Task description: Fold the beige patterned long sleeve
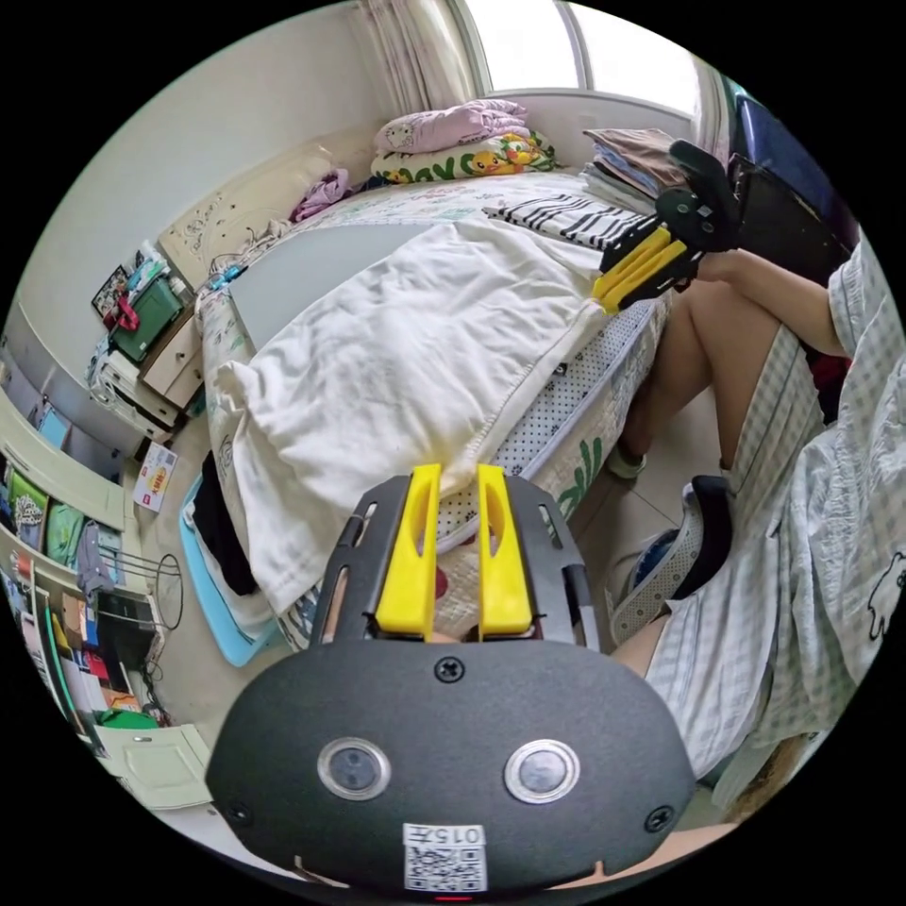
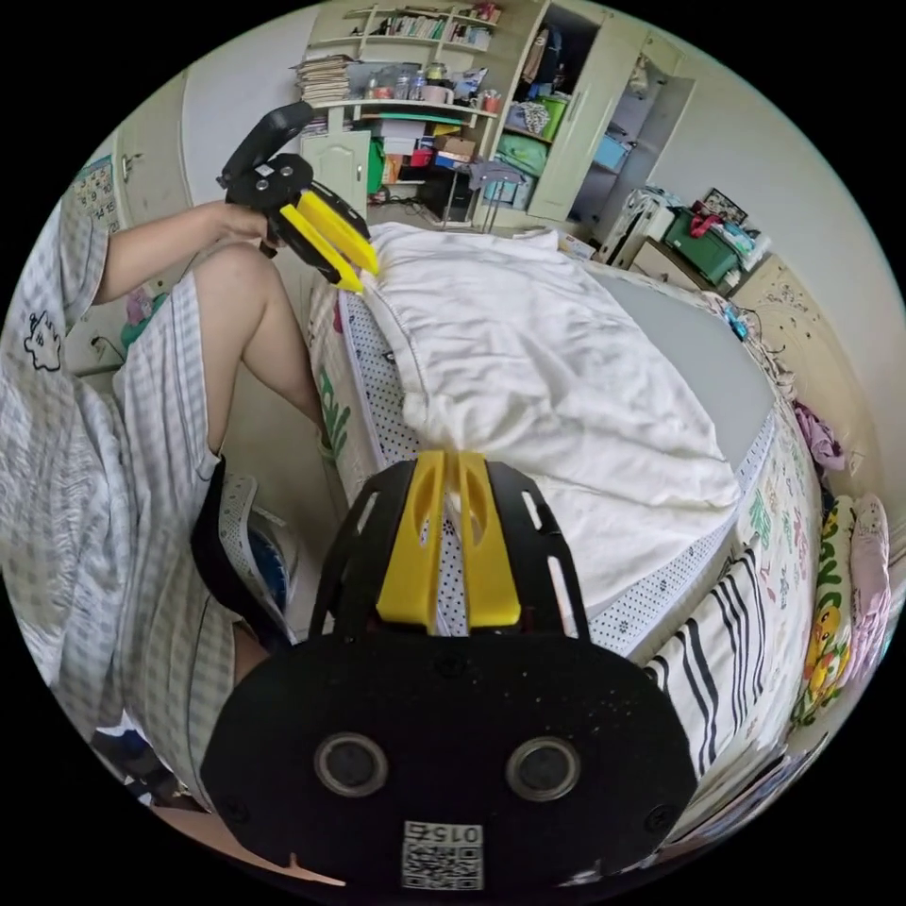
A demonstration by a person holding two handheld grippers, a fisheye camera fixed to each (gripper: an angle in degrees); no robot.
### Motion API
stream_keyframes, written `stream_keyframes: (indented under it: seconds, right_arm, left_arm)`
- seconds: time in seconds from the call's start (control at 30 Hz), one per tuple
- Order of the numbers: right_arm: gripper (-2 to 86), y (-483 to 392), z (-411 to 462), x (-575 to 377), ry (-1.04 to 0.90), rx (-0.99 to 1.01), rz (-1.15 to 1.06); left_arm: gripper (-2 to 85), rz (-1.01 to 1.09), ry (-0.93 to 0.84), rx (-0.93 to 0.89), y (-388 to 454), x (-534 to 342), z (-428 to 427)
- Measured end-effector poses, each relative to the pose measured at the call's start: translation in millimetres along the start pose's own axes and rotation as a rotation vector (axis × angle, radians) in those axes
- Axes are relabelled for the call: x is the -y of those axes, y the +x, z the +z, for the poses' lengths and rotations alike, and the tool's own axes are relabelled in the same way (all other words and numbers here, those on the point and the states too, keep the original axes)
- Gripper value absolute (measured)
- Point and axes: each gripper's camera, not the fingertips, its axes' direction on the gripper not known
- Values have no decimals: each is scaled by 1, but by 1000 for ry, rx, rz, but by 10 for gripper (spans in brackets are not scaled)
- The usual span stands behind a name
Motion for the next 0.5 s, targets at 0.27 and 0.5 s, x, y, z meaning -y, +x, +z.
stream_keyframes:
  seconds: [0.27,0.5]
  right_arm:
    - [-7,41,-34,7,125,109,212]
    - [-2,165,-78,93,174,-79,308]
  left_arm:
    - [13,-114,128,-190,-76,6,-46]
    - [10,-127,324,-174,-242,120,-92]
